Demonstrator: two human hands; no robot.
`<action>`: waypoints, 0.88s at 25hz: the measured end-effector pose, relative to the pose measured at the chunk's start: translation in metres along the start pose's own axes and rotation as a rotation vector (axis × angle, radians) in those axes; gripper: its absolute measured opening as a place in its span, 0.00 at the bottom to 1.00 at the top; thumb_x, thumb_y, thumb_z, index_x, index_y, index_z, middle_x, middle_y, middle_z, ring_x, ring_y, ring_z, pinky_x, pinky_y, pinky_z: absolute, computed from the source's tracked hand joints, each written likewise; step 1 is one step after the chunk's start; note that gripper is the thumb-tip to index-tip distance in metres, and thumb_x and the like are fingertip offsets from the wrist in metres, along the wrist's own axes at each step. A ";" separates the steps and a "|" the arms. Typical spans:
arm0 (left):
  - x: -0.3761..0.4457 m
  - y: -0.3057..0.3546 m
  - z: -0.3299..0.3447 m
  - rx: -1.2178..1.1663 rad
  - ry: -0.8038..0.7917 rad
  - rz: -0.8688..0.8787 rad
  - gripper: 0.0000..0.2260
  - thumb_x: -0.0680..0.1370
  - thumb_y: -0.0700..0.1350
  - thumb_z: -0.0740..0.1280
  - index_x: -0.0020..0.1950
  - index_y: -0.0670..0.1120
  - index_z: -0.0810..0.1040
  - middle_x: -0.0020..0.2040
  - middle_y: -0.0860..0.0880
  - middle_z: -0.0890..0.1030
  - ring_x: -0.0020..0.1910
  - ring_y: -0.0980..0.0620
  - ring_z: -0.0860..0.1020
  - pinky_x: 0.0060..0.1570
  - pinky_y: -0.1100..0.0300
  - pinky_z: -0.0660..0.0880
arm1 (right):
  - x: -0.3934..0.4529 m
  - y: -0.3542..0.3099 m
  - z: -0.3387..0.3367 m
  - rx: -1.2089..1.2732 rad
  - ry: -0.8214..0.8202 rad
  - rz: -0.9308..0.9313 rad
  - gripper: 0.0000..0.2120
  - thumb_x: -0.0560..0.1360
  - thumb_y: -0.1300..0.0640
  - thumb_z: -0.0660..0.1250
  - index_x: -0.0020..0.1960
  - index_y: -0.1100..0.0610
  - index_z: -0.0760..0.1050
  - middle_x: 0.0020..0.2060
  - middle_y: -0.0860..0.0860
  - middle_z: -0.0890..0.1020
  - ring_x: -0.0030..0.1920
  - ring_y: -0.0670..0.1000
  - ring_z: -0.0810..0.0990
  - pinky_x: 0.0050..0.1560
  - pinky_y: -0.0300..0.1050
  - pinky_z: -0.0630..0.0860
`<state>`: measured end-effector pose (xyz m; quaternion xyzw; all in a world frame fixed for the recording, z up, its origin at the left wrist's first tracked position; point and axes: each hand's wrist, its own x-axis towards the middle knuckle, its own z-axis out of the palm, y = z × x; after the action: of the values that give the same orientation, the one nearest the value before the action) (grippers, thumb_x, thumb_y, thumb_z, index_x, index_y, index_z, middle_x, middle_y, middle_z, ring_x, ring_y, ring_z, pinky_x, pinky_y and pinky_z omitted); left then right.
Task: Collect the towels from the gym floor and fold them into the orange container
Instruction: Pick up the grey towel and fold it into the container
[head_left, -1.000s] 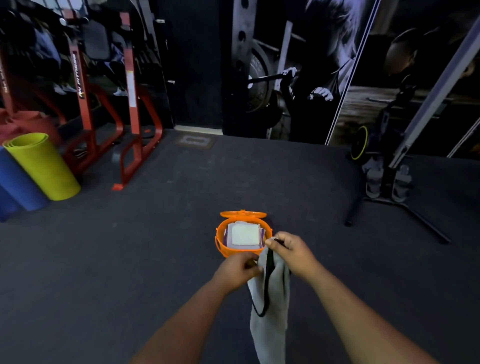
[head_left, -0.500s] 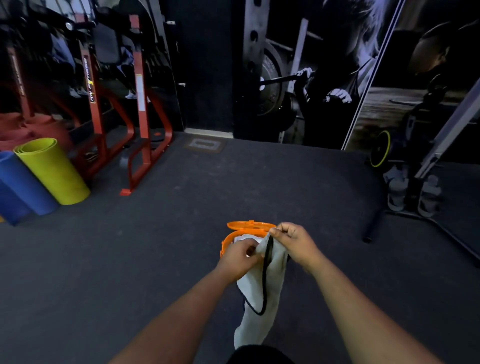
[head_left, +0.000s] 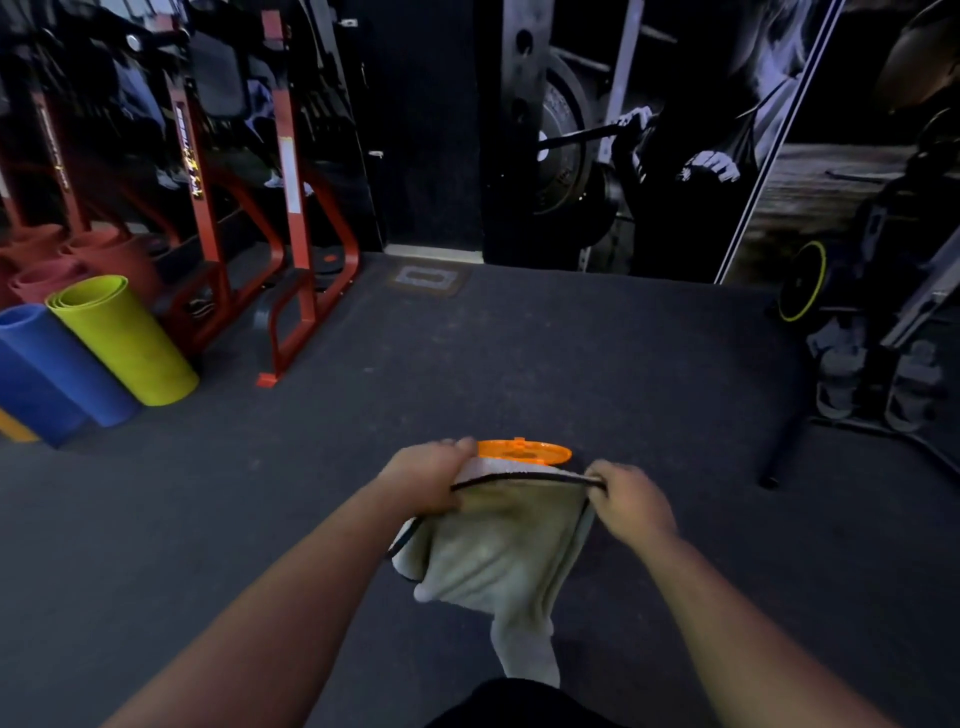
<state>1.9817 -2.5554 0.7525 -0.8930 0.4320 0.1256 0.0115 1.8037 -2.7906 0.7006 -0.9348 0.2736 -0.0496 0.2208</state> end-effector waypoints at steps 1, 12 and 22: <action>0.003 -0.013 0.003 0.055 0.005 -0.025 0.16 0.76 0.51 0.68 0.63 0.51 0.72 0.59 0.49 0.78 0.58 0.45 0.78 0.47 0.53 0.73 | 0.004 0.003 -0.004 0.015 0.074 0.031 0.08 0.74 0.57 0.65 0.52 0.49 0.79 0.49 0.51 0.83 0.53 0.57 0.79 0.43 0.48 0.74; 0.039 -0.003 -0.045 -0.915 0.162 0.084 0.04 0.77 0.42 0.69 0.49 0.48 0.83 0.46 0.50 0.86 0.44 0.54 0.83 0.45 0.55 0.79 | 0.036 -0.086 0.008 0.244 -0.140 -0.200 0.27 0.69 0.40 0.66 0.67 0.42 0.71 0.61 0.45 0.79 0.60 0.47 0.77 0.59 0.49 0.76; 0.023 -0.083 0.010 -0.969 0.100 -0.094 0.07 0.71 0.45 0.67 0.44 0.44 0.81 0.40 0.48 0.82 0.42 0.51 0.80 0.43 0.57 0.73 | 0.033 -0.083 -0.006 0.357 0.273 0.103 0.05 0.78 0.59 0.61 0.47 0.52 0.75 0.40 0.51 0.82 0.44 0.56 0.81 0.44 0.54 0.77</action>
<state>2.0572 -2.5197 0.7299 -0.8191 0.2833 0.2684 -0.4204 1.8709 -2.7479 0.7414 -0.8503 0.3351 -0.2118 0.3461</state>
